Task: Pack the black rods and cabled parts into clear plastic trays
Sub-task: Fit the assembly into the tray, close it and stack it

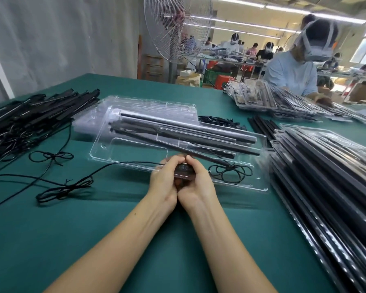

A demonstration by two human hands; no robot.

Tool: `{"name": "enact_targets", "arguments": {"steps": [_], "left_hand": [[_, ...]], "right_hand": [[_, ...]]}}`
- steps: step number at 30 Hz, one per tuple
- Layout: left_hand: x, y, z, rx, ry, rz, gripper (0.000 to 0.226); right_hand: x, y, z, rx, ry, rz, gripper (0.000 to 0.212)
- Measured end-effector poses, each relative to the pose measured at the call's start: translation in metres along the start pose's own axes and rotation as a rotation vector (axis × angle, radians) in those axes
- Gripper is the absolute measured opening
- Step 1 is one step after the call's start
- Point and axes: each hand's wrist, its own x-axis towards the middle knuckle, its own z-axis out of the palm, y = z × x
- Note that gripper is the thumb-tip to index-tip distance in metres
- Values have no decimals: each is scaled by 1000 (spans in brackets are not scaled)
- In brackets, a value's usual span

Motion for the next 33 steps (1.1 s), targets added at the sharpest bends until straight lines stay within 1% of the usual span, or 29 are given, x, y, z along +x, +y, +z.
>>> {"name": "enact_targets", "arguments": {"steps": [2,4,8,14,17,18,19,20,21,23,24,25,26,28,29,30,31,33], "left_hand": [[0,1,-1,6,2,-39,18],[1,3,-1,7,-12,-70,18],[3,5,-3,102,-10,-50,18],[2,5,-4,139,-7,-42,15],[2,11,-4,177,-85,-72,9],[2,15,-5,191,-134,-98,11],[4,21,-7,203,-187,-137,23],[6,28,-9,222,-247,-192,41],[8,37,-13,261,-321,-247,58],[14,54,-24,317,-468,-345,84],[17,61,-29,310,-499,-375,94],[20,69,-34,275,-483,-381,101],[24,76,-40,221,-421,-349,105],[32,90,-55,120,-221,-189,104],[35,97,-62,88,-174,-122,98],[38,103,-69,94,-164,-102,94],[38,108,-75,157,-178,-114,92],[33,119,-82,432,-204,-138,94]], "right_hand": [[2,0,-1,6,40,-25,21],[1,-1,-3,6,62,-50,18],[0,-2,-5,-28,86,-21,7],[-1,-2,-5,-84,98,-49,10],[-2,-6,-4,-145,95,-130,12],[-2,-9,-4,-167,83,-174,14],[-1,-12,-4,-189,67,-217,16],[-2,-15,-5,-206,50,-251,17],[-3,-18,-6,-214,34,-268,18],[-4,-19,-7,-208,10,-263,19],[-4,-19,-7,-203,5,-256,20],[-5,-20,-8,-198,5,-260,20],[-4,-22,-8,-194,11,-279,19],[-3,-29,-10,-202,20,-342,17],[-3,-32,-10,-212,16,-366,15],[-2,-34,-11,-221,9,-379,14],[-2,-35,-12,-229,9,-383,14],[-1,-38,-14,-247,32,-386,14]]}}
